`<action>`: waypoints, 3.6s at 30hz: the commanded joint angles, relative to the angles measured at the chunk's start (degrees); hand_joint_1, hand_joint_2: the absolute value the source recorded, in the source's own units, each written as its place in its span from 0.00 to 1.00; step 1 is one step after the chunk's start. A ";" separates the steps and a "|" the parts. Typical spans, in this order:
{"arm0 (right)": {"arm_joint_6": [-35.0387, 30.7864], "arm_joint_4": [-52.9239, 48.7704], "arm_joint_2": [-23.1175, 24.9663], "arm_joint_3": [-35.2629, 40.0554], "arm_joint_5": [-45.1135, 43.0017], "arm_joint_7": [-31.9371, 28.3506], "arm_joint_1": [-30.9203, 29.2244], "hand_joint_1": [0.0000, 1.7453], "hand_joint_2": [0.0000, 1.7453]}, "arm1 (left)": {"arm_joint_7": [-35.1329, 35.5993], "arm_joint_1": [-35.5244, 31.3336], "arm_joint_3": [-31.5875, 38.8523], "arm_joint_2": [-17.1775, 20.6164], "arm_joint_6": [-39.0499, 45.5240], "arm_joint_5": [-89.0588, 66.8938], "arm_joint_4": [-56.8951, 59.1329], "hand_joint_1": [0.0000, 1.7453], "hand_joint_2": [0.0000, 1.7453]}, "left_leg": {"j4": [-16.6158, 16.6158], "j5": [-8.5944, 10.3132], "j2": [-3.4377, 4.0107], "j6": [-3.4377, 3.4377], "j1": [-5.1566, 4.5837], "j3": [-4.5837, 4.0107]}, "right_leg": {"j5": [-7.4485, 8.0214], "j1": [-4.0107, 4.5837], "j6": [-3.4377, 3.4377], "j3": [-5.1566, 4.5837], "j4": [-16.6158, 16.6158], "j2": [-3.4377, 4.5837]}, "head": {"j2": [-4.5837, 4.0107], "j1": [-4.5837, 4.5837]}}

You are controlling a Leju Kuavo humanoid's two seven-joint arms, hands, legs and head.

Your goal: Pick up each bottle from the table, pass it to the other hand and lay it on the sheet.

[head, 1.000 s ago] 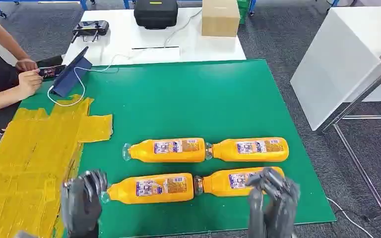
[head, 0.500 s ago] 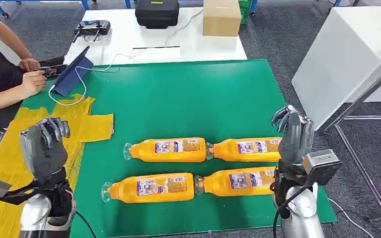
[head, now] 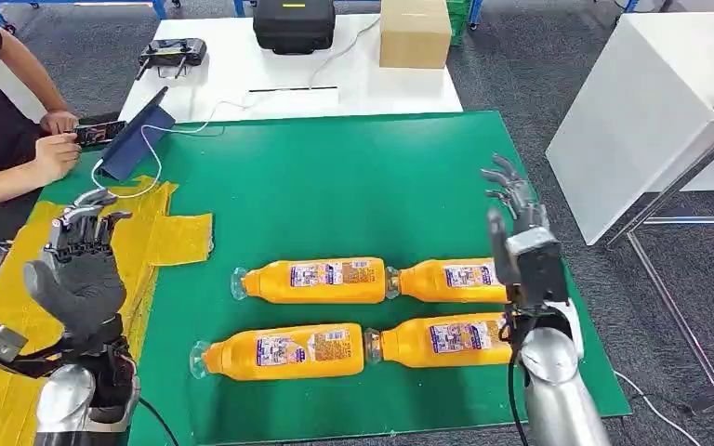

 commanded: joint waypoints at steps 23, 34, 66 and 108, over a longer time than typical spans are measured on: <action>8.34 12.70 -2.21 34.12 8.48 10.07 -10.03 0.00 1.00 | 1.27 -7.29 0.69 -1.58 -1.68 0.57 11.33 0.00 0.00 | -0.05 0.01 -0.10 -0.05 0.02 0.08 | -0.05 0.08 -0.01 0.08 -0.03 -0.14 | 0.00 0.00; 7.32 15.34 -2.27 35.48 11.76 12.85 -10.51 0.00 1.00 | 1.81 -8.08 0.42 -1.63 -2.00 0.72 12.01 0.00 0.00 | -0.05 -0.02 -0.07 -0.05 0.03 0.17 | -0.07 0.10 -0.01 0.16 -0.05 -0.15 | 0.00 0.00; 13.00 26.76 -0.48 48.80 9.51 12.49 -13.55 0.00 1.00 | 3.26 -13.02 -2.23 -0.41 -1.68 1.83 16.81 0.00 0.00 | -0.04 0.01 -0.04 -0.04 0.02 0.06 | -0.03 0.08 -0.01 0.05 -0.02 -0.09 | 0.00 0.00; 16.95 45.34 0.22 53.86 12.23 15.60 -19.11 1.00 1.00 | 5.22 -17.57 -0.58 -0.38 3.88 4.95 22.43 0.00 0.00 | -0.17 0.10 -0.18 -0.12 0.09 0.84 | 0.06 0.17 -0.02 0.84 -0.26 -0.35 | 0.00 -0.02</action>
